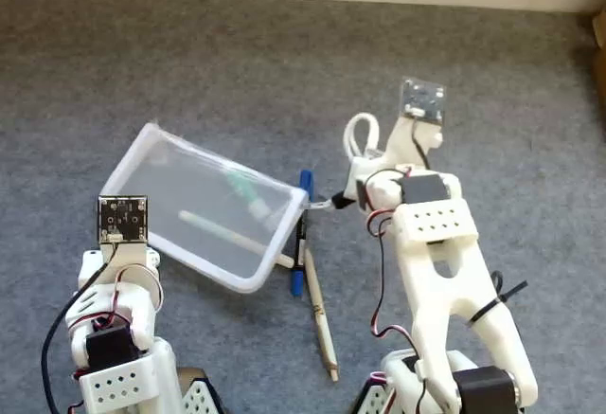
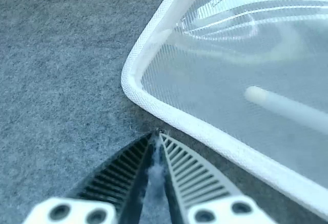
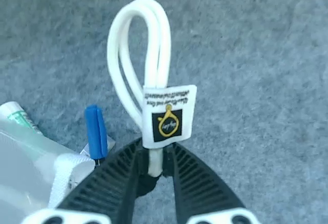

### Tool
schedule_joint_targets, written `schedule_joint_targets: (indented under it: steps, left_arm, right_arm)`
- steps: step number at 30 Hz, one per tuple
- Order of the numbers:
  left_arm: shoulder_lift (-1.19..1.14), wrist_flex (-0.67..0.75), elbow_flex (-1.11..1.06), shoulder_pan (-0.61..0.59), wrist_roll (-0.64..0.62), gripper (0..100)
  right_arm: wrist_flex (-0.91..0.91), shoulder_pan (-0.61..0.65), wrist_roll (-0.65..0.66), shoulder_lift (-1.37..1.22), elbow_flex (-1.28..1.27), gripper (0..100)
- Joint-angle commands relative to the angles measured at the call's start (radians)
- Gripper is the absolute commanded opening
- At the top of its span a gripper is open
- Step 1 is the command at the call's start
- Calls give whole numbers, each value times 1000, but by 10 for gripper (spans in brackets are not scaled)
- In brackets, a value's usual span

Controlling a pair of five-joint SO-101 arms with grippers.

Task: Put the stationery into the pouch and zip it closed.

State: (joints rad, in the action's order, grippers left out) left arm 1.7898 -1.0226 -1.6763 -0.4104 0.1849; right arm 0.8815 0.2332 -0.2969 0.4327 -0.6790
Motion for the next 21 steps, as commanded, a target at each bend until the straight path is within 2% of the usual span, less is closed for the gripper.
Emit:
schedule_joint_targets:
  steps: [1,7,10,15,21]
  left_arm:
    - [12,-6,-19,-16,-6,11]
    - [12,-6,-19,-16,-6,11]
    - [12,-6,-19,-16,-6,11]
    - [12,-5,-19,-16,-6,11]
    - [12,-5,-19,-16,-6,11]
  right_arm:
    - [-56,-44,9,50,35,5]
    - [-76,-91,8,-137,50,8]
    - [-39,-91,-9,-251,137,57]
    - [179,-90,-204,-317,289,185]
    - [251,-51,-342,-318,355,197]
